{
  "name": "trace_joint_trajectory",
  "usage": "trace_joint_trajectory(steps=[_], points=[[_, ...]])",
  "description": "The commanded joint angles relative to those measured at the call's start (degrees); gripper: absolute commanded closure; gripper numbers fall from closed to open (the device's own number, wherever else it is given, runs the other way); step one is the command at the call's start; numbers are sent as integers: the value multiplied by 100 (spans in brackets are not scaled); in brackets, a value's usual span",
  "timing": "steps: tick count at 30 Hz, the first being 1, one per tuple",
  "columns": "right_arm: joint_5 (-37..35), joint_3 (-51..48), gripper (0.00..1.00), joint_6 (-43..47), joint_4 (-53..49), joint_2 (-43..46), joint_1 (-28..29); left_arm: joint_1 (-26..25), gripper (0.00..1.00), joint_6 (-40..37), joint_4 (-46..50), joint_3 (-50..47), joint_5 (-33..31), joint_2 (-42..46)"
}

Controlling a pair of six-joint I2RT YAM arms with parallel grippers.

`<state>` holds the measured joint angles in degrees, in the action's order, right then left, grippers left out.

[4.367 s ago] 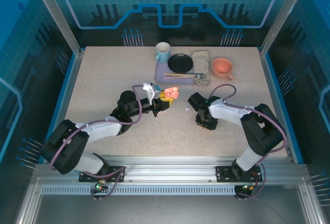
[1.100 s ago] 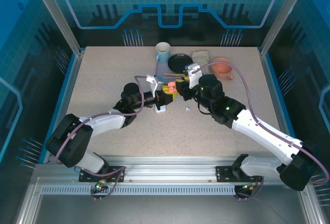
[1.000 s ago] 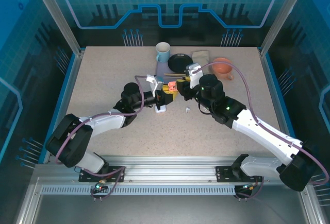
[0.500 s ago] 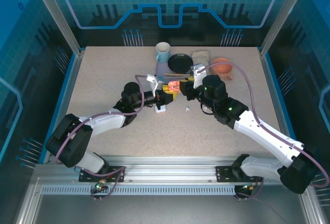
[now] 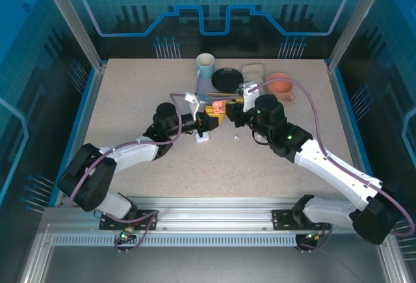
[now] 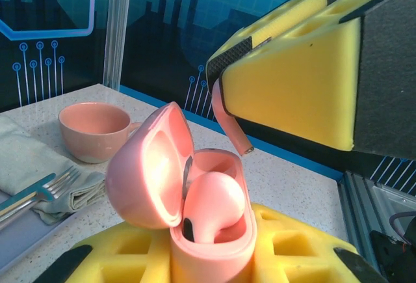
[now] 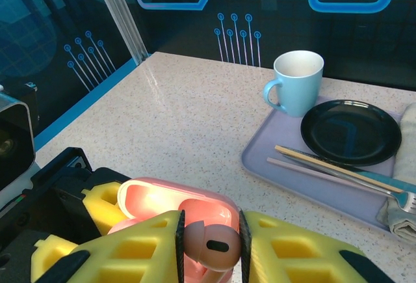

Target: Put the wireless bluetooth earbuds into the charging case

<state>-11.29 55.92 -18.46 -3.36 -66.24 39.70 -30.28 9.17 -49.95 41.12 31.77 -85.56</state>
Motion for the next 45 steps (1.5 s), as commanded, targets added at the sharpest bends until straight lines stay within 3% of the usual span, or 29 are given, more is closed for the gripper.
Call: trace_joint_trajectory(steps=[1, 25, 45], points=[[74, -46, 73, -70, 230, -55, -50, -48, 100, 95, -103, 186, 70, -53], [105, -195, 74, 78, 195, -66, 15, -48, 100, 172, -253, 245, -49, -98], [-340, -277, 74, 318, 75, -14, 337, -47, 100, 211, -454, 282, -161, -122]])
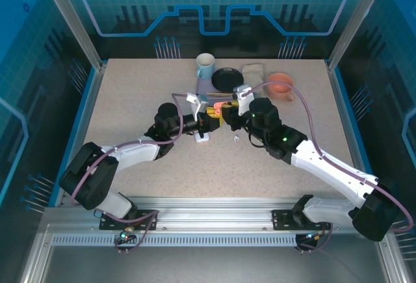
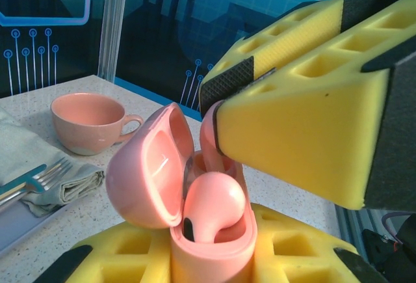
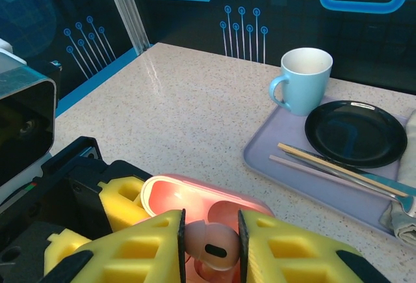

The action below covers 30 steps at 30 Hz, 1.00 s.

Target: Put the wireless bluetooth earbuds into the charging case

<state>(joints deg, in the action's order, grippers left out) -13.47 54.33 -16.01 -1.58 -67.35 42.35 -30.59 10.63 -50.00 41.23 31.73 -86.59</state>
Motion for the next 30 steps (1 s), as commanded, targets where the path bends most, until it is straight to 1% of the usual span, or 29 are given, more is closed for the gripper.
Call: trace_joint_trajectory(steps=[1, 14, 30], points=[[-145, -112, 74, 40, -88, 116, 31, -13, 100, 73, -454, 266, -153, -23], [175, 125, 74, -384, 70, 47, -471, -27, 100, 67, -415, 223, -82, -41], [518, -58, 75, -308, -43, 97, -478, -30, 100, 44, -411, 309, -155, -23]])
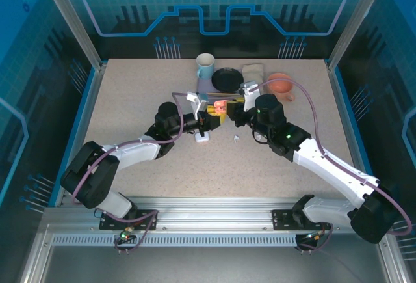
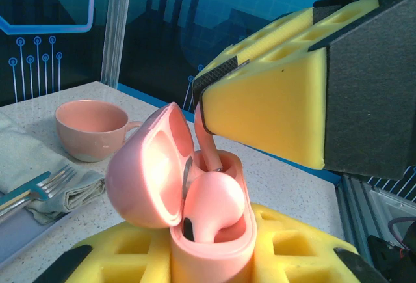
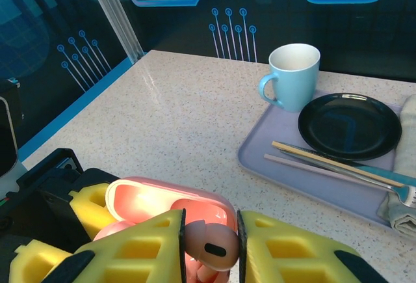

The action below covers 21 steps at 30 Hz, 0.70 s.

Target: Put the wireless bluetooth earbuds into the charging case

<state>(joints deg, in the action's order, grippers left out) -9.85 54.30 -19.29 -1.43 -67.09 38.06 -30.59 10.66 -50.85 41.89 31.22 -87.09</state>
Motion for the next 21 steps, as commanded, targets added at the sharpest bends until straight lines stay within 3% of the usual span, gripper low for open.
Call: trace_joint_trajectory(steps=[1, 21], points=[[167, -65, 75, 22, -68, 75, -43, -31, 100, 42, -329, 259, -114, 25], [111, 203, 74, 687, -376, -111, 337, -38, 100, 76, -323, 373, -151, -36]])
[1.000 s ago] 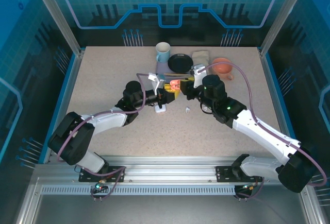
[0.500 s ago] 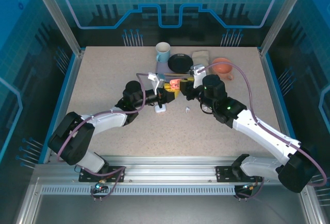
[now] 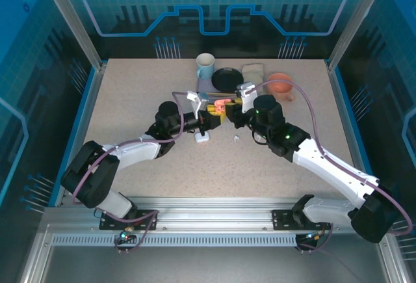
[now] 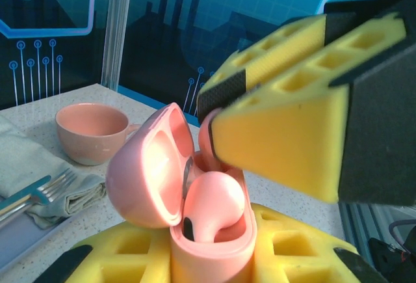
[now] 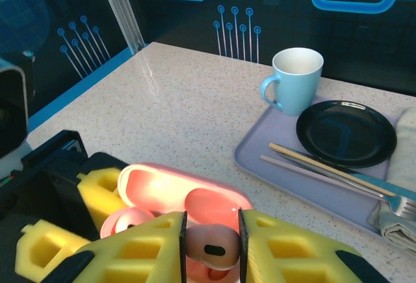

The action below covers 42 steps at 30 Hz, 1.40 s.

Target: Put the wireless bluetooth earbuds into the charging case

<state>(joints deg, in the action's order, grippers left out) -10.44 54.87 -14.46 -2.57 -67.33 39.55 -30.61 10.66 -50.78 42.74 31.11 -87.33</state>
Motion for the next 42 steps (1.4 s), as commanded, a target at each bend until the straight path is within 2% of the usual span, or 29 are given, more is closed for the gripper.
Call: trace_joint_trajectory(steps=[1, 7, 12, 18, 24, 34, 37, 42], points=[[153, 144, 74, 215, -262, -83, 210, -41, 100, 66, -331, 288, -141, -24], [60, 207, 70, 199, -279, -105, 231, -39, 100, 69, -334, 296, -134, -39], [62, 427, 58, 92, -374, -109, 220, -35, 100, 75, -336, 297, -117, -41], [164, 687, 50, -72, -514, -96, 171, -33, 100, 68, -370, 259, -123, -30], [365, 814, 38, -369, -611, -47, -6, -36, 100, 74, -389, 237, -126, -30], [782, 854, 28, -1171, -578, 31, -486, -38, 100, 79, -459, 198, -122, -39], [923, 859, 27, -1670, -621, 155, -752, -33, 100, 36, -483, 145, -106, -30], [920, 1053, 28, -2297, -1270, 367, -1075, -37, 100, 3, -581, 22, -77, -13]])
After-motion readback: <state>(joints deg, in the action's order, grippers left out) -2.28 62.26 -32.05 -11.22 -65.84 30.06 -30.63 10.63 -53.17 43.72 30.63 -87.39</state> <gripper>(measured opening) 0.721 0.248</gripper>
